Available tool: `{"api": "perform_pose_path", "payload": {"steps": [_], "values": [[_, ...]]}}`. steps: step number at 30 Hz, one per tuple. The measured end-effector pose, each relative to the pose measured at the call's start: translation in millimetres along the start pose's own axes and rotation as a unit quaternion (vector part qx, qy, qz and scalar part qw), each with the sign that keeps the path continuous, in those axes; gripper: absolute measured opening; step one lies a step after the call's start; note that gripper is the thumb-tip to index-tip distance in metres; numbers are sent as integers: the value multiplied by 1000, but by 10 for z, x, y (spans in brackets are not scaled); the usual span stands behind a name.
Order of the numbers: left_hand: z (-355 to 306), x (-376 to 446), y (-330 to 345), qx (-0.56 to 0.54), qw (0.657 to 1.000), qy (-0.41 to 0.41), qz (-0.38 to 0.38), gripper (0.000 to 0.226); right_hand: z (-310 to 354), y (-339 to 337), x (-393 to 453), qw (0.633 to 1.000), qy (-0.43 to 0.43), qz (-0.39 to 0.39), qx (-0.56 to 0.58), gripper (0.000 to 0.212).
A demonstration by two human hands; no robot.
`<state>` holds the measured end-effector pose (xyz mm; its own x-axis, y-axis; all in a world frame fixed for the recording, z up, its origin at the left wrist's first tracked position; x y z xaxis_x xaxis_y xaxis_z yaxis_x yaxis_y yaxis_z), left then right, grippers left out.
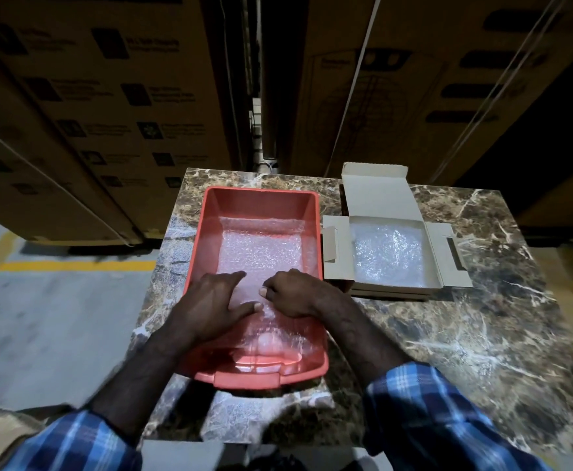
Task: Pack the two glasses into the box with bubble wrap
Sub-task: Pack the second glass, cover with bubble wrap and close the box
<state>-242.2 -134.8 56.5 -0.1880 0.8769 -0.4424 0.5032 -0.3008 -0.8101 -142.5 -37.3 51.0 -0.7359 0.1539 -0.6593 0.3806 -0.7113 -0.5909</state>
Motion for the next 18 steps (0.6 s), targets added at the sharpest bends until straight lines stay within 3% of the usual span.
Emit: {"api": "perform_pose_path", "payload": {"steps": [8,13,18], "values": [[-21,-21,-60,-3,997,-4,-80,9,15,-37,-100,994,21,-101,-20,17],[-50,-220,-482,-173,948,4,-266,10,82,-343,-353,968,-32,-250,-17,19],[-240,-277,-862,-231,912,65,-333,11,56,-716,-671,947,-80,-311,25,28]]}}
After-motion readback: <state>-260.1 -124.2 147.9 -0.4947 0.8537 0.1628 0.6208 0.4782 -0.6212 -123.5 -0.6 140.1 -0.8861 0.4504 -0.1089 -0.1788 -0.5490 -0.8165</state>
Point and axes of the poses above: each hand's wrist, its own x-axis towards the middle knuckle, its own y-axis out of the palm, z = x × y, the point moved 7 cm from there along x, towards the middle knuckle, and after that the axes turned 15 degrees about z, right-handed, at the moved point
